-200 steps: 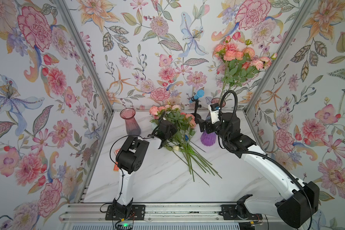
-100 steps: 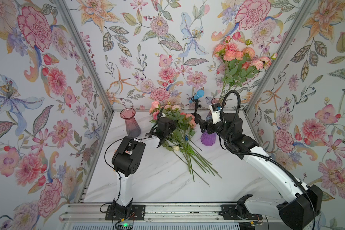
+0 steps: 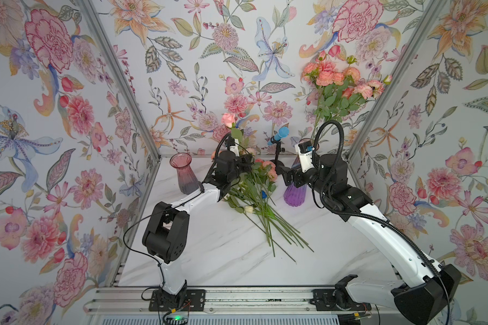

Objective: Place the pink flowers into the vase
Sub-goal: Pick up the flower at the center of the board, then place the flower in the vase.

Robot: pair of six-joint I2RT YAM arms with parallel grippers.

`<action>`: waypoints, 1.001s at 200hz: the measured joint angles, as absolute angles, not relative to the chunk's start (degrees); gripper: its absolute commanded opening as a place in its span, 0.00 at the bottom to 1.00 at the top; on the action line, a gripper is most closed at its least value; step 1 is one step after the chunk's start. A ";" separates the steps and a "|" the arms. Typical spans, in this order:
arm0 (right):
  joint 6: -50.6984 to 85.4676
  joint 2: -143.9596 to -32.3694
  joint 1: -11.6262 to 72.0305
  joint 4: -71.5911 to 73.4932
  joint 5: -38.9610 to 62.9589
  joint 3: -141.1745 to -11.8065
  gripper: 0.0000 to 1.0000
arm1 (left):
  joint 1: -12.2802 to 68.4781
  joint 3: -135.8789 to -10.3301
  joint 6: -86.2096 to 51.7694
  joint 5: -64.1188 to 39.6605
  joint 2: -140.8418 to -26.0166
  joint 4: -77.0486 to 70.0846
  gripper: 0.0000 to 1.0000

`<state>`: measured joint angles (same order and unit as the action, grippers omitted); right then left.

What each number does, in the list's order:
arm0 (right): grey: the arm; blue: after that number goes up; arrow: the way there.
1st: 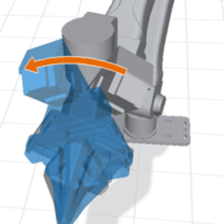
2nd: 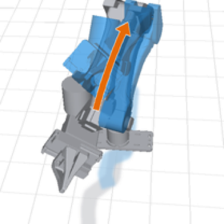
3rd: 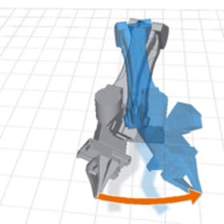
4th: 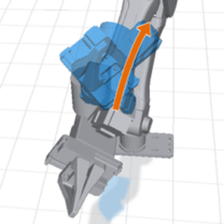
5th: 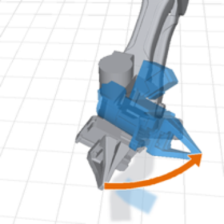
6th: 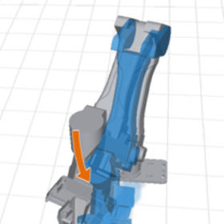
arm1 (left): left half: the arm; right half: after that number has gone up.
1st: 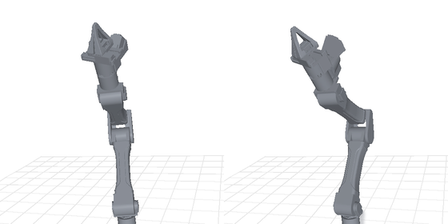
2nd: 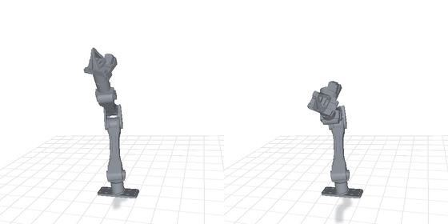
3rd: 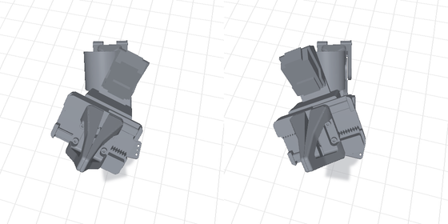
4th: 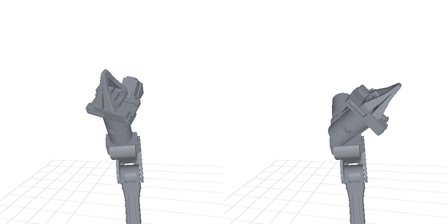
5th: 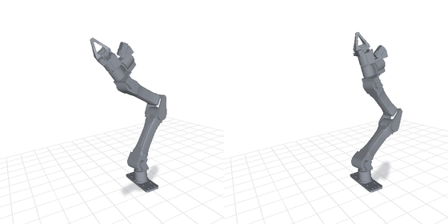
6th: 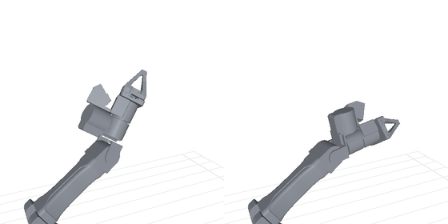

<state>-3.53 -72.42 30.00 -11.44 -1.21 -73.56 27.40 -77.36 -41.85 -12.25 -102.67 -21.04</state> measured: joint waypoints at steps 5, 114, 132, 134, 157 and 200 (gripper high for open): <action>-3.62 -72.62 30.00 -11.57 -0.97 -74.02 0.99 | 27.40 -77.32 -40.10 -12.34 -101.62 -20.51 0.00; -2.61 -75.13 32.99 -11.73 12.82 -74.26 0.92 | 28.42 -55.31 -18.83 -21.56 -76.44 -27.27 0.00; -1.98 -75.35 33.98 -11.68 14.92 -73.41 0.89 | 28.75 -52.42 -19.46 -22.98 -76.47 -29.52 0.00; -1.89 -75.35 34.06 -11.68 15.05 -73.36 0.89 | 28.80 -52.27 -19.55 -23.14 -76.49 -29.67 0.00; -0.95 -75.50 35.07 -10.76 16.80 -72.93 0.83 | 28.91 -50.50 -21.61 -24.95 -76.49 -32.99 0.00; 0.36 -76.31 36.36 -8.71 17.72 -72.66 0.73 | 28.91 -49.45 -25.12 -26.46 -76.16 -38.26 0.00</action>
<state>0.36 -76.31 36.36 -8.71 17.72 -72.66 28.91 -49.45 -25.12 -26.46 -76.16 -38.26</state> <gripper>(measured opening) 0.745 0.071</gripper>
